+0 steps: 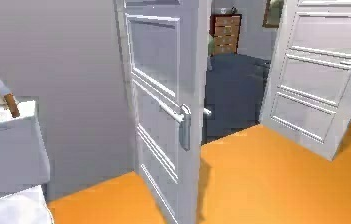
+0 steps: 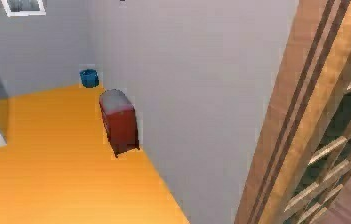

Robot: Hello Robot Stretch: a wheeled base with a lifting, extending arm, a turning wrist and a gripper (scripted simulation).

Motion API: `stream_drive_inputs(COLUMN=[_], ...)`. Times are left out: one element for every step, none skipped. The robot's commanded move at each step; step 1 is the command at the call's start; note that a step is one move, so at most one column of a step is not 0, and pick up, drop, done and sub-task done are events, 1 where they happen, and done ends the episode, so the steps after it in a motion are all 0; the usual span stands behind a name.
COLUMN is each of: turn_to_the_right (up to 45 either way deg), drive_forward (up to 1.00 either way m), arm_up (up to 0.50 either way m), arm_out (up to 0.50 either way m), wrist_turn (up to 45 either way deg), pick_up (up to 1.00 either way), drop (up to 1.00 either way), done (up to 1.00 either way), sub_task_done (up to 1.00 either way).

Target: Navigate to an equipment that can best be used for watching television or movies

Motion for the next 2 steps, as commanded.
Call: stream_drive_inputs(turn_to_the_right=[-45.0, -45.0], drive_forward=[0.0, 0.0], arm_up=[0.0, 0.0], arm_out=[0.0, 0.0], wrist_turn=[0.0, 0.0], pick_up=[0.0, 0.0], drop=[0.0, 0.0], done=[0.0, 0.0], sub_task_done=[0.0, 0.0])
